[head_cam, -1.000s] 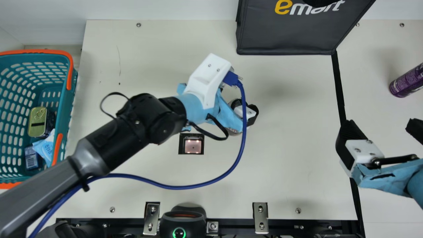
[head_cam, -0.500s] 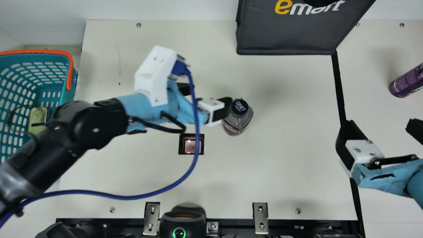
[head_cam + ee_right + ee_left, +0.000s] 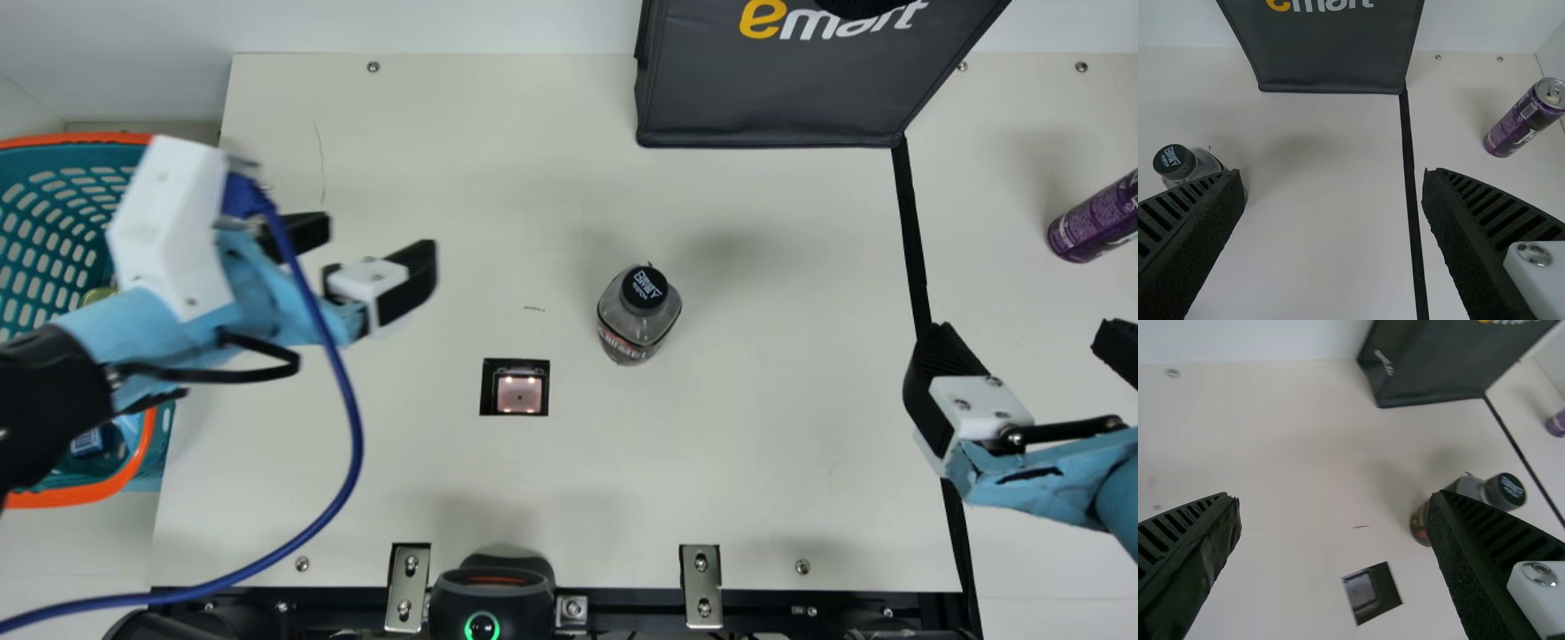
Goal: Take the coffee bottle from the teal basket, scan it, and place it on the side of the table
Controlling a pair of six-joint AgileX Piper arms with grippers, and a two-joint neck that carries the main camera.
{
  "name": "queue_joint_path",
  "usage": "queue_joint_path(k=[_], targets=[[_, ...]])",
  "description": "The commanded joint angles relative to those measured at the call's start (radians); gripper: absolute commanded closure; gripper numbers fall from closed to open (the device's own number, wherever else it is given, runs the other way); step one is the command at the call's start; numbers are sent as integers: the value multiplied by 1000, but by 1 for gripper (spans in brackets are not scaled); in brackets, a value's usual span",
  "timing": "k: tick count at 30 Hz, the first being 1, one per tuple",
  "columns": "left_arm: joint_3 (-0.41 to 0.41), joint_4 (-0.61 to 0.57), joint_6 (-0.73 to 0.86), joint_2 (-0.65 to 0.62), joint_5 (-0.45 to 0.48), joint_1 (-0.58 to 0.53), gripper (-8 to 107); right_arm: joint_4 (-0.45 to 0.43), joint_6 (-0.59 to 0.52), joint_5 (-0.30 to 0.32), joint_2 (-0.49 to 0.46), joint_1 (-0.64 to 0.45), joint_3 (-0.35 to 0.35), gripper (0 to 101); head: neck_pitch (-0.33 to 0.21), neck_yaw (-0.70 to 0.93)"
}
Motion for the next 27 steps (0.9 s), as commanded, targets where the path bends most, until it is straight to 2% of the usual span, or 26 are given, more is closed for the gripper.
queue_joint_path(k=[1, 9, 17, 20, 21, 27], targets=[[0, 93, -25, -60, 19, 51, 9, 0, 0, 0, 0, 0, 0, 6, -29, 3], [-24, 309, -116, -196, 87, 127, 9, 0, 0, 0, 0, 0, 0, 6, -29, 3], [-45, 499, -167, -274, 161, 139, 9, 0, 0, 0, 0, 0, 0, 6, -29, 3], [-45, 540, -170, -296, 202, 124, 9, 0, 0, 0, 0, 0, 0, 6, -29, 3], [-44, 510, -169, -290, 187, 128, 9, 0, 0, -1, 0, 0, 0, 6, -29, 3], [-44, 539, -169, -295, 203, 124, 9, 0, 0, -2, 2, 2, 0, 6, -29, 3]])
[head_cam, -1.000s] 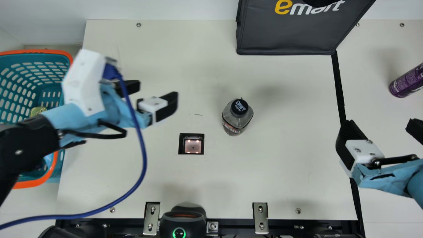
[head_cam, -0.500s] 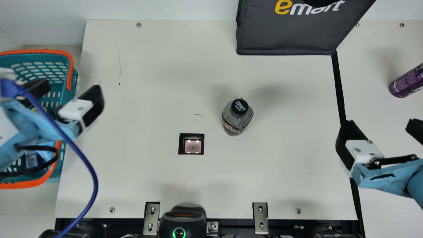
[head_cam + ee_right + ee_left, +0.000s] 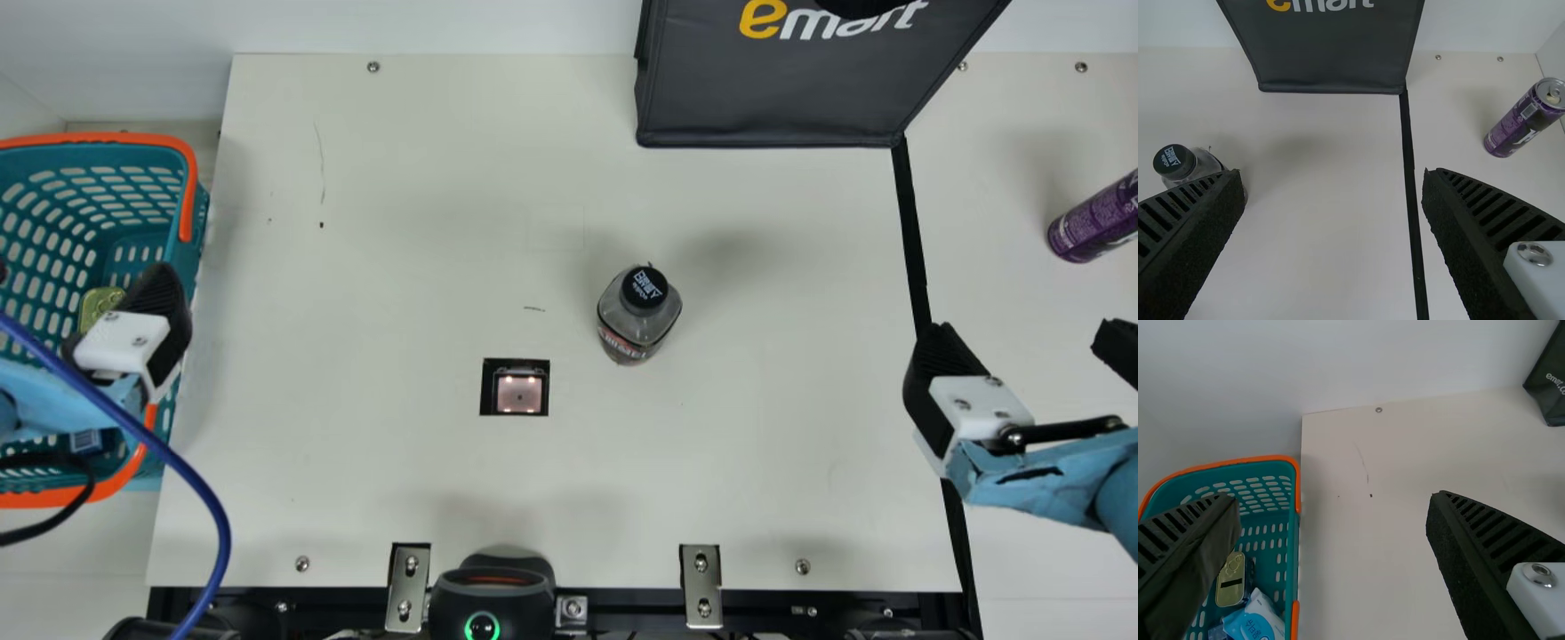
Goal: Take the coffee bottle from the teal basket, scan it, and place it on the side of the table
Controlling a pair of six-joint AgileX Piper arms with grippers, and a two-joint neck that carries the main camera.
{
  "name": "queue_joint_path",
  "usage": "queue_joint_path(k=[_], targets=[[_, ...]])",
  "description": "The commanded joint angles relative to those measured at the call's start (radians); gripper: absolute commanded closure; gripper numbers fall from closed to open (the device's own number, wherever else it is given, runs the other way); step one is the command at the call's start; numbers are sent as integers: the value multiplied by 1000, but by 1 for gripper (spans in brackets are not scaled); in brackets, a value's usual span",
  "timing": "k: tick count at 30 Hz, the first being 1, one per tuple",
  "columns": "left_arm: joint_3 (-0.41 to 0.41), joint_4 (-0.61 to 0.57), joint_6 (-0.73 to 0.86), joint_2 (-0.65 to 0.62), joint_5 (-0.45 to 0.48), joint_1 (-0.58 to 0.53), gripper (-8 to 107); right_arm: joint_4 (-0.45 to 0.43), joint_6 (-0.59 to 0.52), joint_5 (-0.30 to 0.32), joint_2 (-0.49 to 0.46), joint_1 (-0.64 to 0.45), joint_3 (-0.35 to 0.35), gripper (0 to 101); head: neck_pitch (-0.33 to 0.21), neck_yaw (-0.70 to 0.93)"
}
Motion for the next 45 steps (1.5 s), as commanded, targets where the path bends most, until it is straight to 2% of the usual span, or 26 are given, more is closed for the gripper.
queue_joint_path(k=[1, 8, 15, 25, 35, 45], targets=[[0, 0, 0, 0, 0, 0, 9, 0, -3, -2, 4, 5, 0, 6, -29, 2], [0, 0, 0, 0, 0, 0, 9, 37, -36, -6, 36, 79, 9, 6, -29, 2], [0, 0, 0, 0, 0, 0, 9, 124, -105, -12, 81, 142, 25, 6, -29, 2], [0, 0, 0, 0, 0, 0, 9, 236, -183, -82, 218, 169, 33, 6, -29, 2], [0, 0, 0, 0, 0, 0, 9, 230, -132, -188, 371, 302, 31, 6, -29, 2], [0, 0, 0, 0, 0, 0, 9, 188, -63, -282, 476, 430, 54, 6, -29, 2]])
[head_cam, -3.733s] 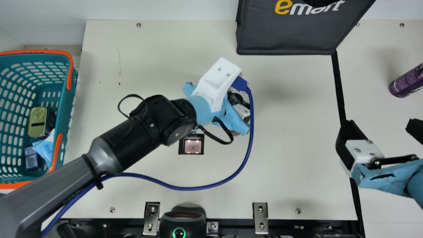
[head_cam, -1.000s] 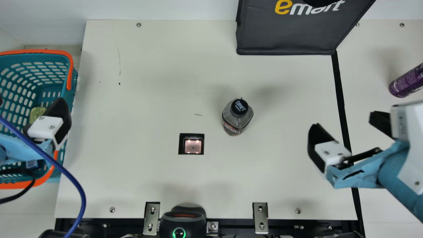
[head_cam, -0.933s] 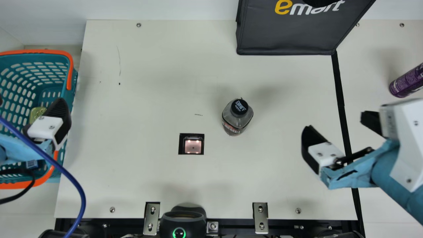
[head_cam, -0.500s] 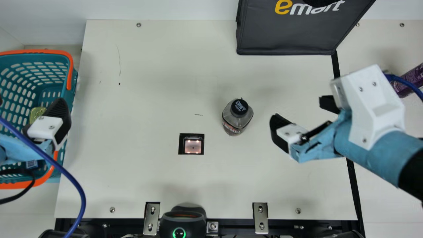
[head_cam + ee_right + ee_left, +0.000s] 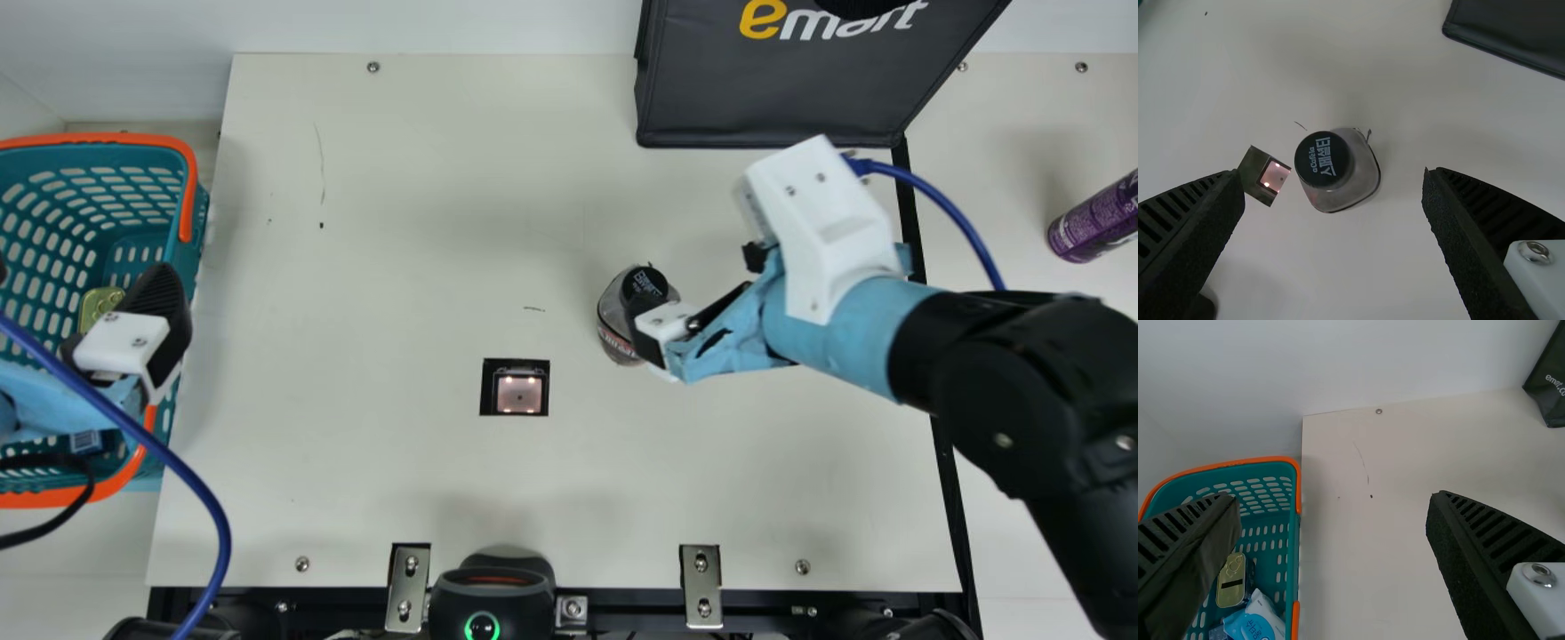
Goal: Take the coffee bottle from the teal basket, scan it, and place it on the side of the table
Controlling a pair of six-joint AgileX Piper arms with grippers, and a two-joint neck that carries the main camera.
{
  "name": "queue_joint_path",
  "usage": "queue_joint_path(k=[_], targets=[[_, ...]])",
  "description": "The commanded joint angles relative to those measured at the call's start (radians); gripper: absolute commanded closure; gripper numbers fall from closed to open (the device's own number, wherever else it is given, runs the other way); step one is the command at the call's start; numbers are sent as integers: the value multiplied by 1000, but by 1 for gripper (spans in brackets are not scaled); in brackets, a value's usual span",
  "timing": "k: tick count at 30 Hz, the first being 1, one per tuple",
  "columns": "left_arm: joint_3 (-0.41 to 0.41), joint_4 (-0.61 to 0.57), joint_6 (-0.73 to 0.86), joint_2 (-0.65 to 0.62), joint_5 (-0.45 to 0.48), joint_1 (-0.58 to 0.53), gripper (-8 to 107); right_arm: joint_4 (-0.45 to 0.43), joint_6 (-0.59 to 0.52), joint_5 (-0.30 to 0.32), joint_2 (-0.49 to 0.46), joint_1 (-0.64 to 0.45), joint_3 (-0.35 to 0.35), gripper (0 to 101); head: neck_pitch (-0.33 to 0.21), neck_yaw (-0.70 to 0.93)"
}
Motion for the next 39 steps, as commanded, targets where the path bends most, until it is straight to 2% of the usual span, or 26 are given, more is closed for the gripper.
queue_joint_path(k=[1, 13, 22, 36, 39], targets=[[0, 0, 0, 0, 0, 0, 9, -13, 12, -22, 16, 22, 6, 6, -29, 2], [0, 0, 0, 0, 0, 0, 9, -90, 63, -127, 104, 91, 51, 6, -29, 2], [0, 0, 0, 0, 0, 0, 9, -136, 101, -153, 150, 114, 61, 6, -29, 2], [0, 0, 0, 0, 0, 0, 9, -203, 160, -155, 156, 152, 49, 100, -29, 2], [0, 0, 0, 0, 0, 0, 9, -217, 172, -142, 148, 159, 32, 101, -29, 2]])
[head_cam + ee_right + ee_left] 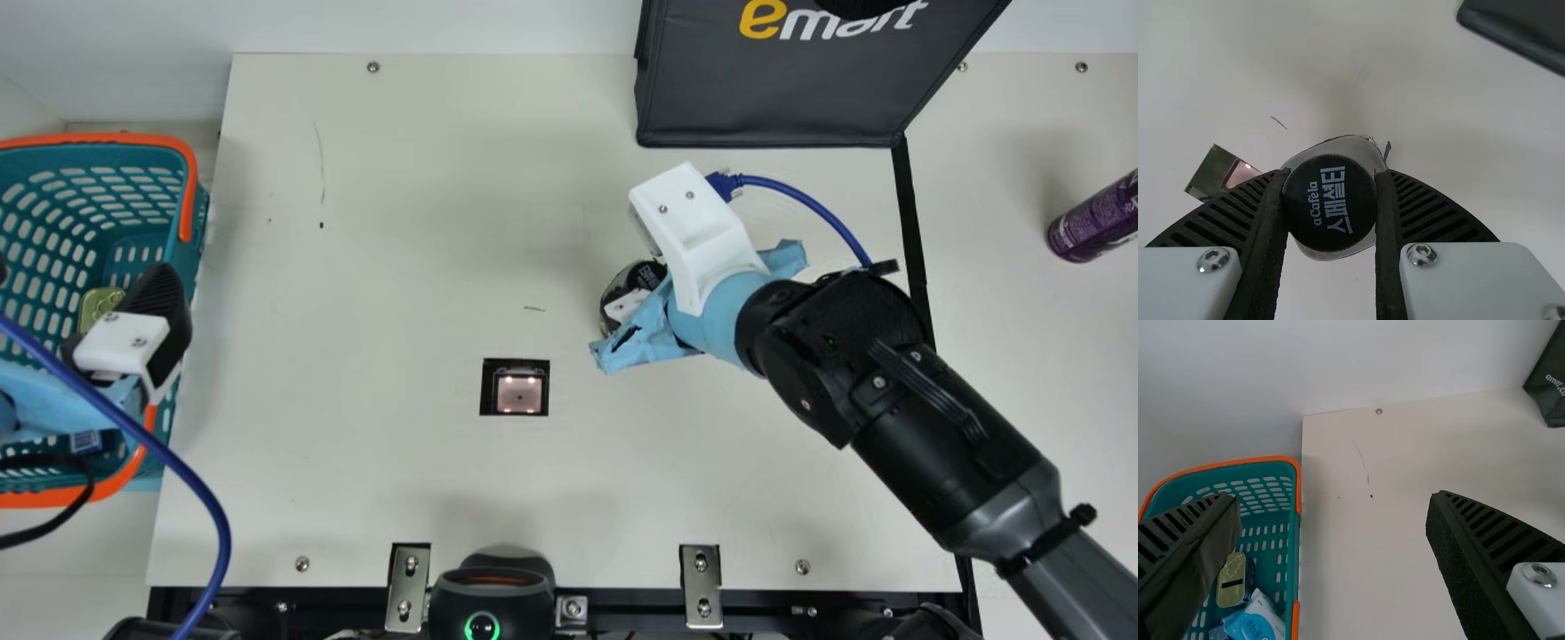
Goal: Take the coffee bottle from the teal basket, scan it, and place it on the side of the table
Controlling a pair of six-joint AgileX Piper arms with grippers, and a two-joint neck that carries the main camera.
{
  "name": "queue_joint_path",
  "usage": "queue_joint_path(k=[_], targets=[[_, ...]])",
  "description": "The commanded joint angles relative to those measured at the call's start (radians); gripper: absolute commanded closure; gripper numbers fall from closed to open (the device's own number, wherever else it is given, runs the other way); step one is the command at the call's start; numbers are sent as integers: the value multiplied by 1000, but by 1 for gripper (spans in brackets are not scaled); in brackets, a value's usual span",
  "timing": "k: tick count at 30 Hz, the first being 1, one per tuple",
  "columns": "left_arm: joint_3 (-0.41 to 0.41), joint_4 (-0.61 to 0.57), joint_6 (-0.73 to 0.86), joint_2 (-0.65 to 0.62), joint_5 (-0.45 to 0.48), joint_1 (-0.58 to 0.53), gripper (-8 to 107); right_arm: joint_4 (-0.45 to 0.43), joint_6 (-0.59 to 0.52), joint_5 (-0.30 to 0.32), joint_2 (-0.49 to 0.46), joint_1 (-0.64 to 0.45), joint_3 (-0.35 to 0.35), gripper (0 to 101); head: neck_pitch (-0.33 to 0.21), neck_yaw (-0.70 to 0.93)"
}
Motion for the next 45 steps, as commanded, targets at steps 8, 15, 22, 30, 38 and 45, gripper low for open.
queue_joint_path(k=[8, 15, 22, 30, 38, 45], targets=[[0, 0, 0, 0, 0, 0, 9, -32, 30, 82, -27, 22, -84, 101, -29, 2], [0, 0, 0, 0, 0, 0, 9, -47, 50, 154, -37, 45, -159, 101, -29, 2], [0, 0, 0, 0, 0, 0, 9, -53, 71, 185, -47, 29, -191, 101, -29, -162], [0, 0, 0, 0, 0, 0, 9, -13, 35, 186, -121, -111, -137, 101, -29, -347], [0, 0, 0, 0, 0, 0, 9, 63, -67, 197, -212, -335, -63, 101, -29, -347], [0, 0, 0, 0, 0, 0, 9, 130, -188, 200, -250, -540, -19, 101, -29, -347]])
